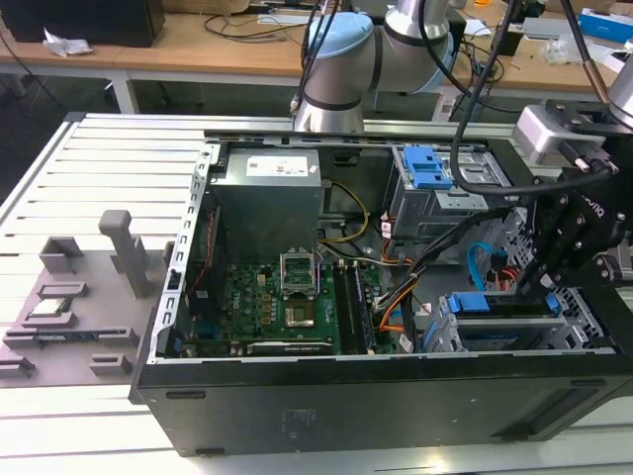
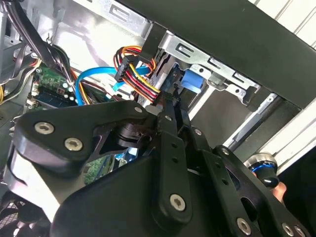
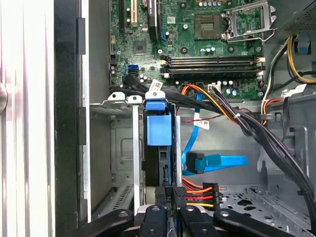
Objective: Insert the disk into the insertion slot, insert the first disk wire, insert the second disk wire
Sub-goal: 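Insert the first disk wire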
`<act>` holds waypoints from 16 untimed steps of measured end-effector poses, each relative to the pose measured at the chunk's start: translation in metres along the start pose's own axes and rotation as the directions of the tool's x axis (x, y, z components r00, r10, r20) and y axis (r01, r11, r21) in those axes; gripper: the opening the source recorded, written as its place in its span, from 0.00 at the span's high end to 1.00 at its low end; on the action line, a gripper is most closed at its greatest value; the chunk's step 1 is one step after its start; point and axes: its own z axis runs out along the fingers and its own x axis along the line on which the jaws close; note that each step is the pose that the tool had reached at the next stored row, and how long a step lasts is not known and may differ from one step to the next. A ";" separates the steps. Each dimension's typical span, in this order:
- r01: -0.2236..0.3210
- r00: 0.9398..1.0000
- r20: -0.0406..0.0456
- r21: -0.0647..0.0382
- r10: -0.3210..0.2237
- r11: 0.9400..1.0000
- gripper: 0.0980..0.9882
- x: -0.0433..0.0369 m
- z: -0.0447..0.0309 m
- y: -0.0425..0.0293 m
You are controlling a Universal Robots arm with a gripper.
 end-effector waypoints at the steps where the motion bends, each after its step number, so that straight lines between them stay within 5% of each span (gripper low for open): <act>1: 0.000 1.000 0.000 0.000 0.000 1.000 0.92 -0.0001 0.0005 0.0000; 16: -0.002 1.000 0.005 0.000 0.002 1.000 0.92 -0.0009 0.0028 -0.0015</act>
